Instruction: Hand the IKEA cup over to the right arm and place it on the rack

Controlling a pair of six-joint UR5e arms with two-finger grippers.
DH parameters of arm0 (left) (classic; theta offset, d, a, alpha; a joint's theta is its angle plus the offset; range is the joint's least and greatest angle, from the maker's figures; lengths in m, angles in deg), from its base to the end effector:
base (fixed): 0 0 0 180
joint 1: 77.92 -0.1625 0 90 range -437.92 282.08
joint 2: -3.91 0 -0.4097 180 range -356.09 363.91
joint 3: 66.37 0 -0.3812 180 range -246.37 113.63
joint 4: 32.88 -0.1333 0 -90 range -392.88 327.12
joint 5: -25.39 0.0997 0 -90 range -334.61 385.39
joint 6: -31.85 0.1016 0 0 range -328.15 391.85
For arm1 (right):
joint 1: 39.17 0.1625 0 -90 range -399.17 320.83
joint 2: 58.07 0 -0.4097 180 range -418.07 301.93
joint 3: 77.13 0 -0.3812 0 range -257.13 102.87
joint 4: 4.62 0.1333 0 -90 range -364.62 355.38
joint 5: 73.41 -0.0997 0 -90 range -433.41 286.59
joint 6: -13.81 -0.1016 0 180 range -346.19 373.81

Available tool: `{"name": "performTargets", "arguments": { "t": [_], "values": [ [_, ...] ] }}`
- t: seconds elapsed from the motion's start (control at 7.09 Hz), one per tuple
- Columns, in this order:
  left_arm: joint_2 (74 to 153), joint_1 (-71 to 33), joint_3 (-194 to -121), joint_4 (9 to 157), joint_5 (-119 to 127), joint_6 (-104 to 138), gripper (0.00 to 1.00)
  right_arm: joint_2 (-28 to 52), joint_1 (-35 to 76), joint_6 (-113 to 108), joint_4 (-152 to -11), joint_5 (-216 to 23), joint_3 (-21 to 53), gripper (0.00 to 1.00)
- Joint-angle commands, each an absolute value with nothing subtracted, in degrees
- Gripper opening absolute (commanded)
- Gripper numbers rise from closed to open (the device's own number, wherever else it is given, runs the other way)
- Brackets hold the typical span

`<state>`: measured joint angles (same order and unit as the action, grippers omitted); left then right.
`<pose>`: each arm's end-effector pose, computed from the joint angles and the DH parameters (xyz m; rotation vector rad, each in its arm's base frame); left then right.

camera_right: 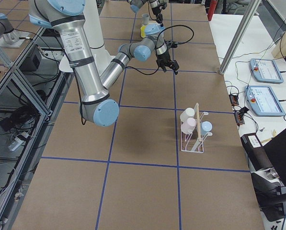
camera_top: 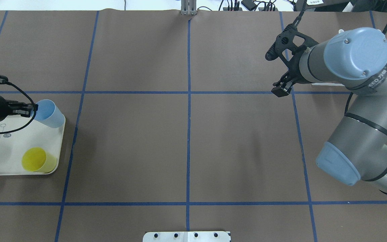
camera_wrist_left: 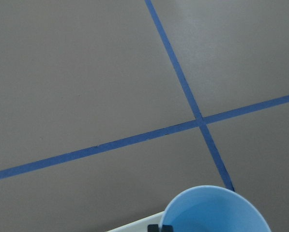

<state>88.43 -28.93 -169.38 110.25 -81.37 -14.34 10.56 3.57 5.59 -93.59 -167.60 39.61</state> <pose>0.2315 -0.4247 0.4811 0.5780 0.9155 0.0734 -0.3153 -0.4628 0.2511 0.7417 -0.4691 -0.6695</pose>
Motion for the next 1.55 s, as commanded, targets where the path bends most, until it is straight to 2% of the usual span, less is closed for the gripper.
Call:
{"name": "performTargets", "arguments": {
  "t": [0.0, 0.14, 0.85, 1.13, 1.41],
  "values": [
    [89.51, -26.59, -174.36, 108.02, -84.47, -15.34, 0.00, 10.57, 1.18, 1.96, -86.22, -167.28, 36.62, 0.99],
    [90.74, -27.11, -176.82, 107.23, -85.34, -20.13, 0.00, 10.66, -0.31, -1.45, -79.57, -167.37, 34.43, 0.99],
    [108.39, -27.29, -179.75, 108.88, -103.18, -50.56, 0.00, 10.57, -12.69, -5.96, -41.34, -167.19, 24.14, 0.98],
    [109.81, -31.30, -178.70, 117.38, -103.11, -58.46, 0.00, 10.57, -15.87, -5.88, -31.55, -167.19, 23.68, 0.99],
    [112.98, -35.28, -177.03, 117.50, -102.05, -60.96, 0.00, 10.48, -17.02, -5.88, -26.10, -167.19, 23.77, 0.99]
  ]
}}
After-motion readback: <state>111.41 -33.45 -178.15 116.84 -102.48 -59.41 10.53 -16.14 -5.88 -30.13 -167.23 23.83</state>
